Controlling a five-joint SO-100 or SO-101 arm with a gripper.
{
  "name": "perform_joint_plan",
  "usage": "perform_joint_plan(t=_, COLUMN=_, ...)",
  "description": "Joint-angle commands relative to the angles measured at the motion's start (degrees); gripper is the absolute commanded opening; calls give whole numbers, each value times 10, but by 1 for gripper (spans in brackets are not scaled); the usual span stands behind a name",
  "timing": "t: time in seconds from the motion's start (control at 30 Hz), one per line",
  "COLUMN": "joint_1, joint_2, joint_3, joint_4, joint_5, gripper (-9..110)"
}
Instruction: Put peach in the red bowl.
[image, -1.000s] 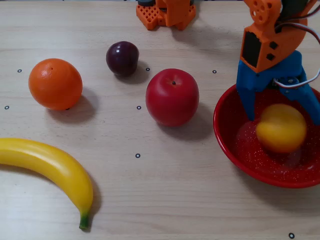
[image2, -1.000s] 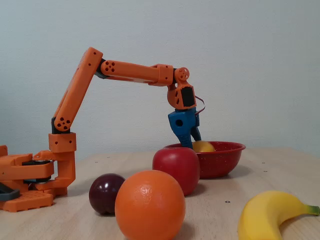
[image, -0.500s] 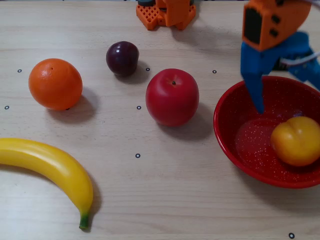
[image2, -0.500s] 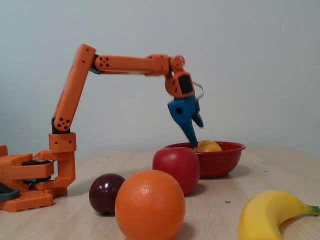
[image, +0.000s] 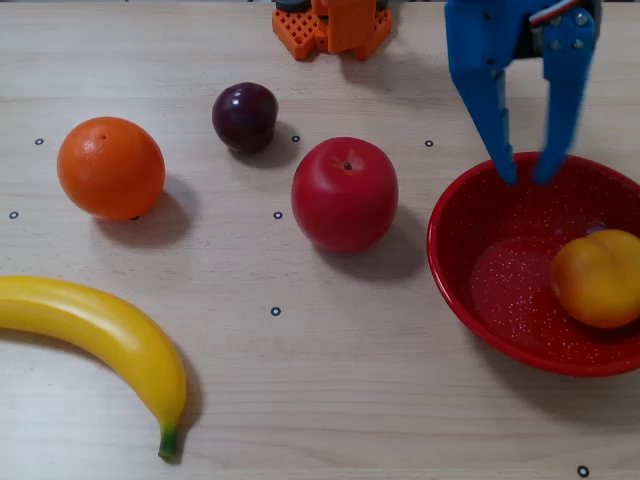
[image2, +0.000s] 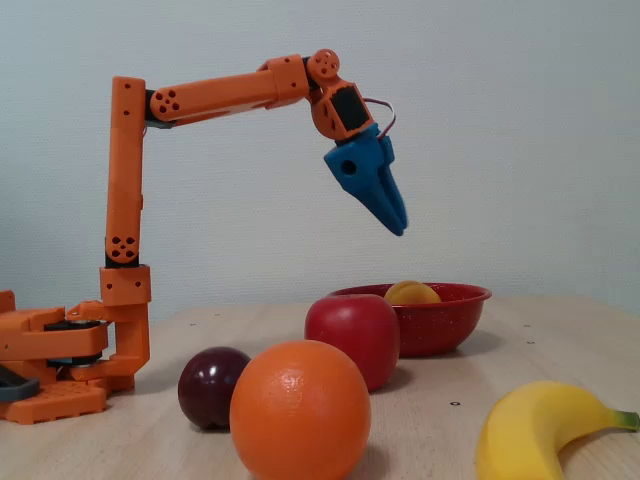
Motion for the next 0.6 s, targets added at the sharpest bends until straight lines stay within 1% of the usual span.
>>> perform_joint_plan(t=0.0, joint_1=26, joint_2=100, joint_3=-26, joint_4=29, joint_5=-15, gripper=0)
perform_joint_plan(t=0.33, joint_1=73, joint_2=171, joint_3=-15, joint_4=79, joint_5=24, gripper=0)
perform_joint_plan(t=0.57, joint_1=103, joint_2=271, joint_3=80, joint_4=44, joint_5=28, gripper=0)
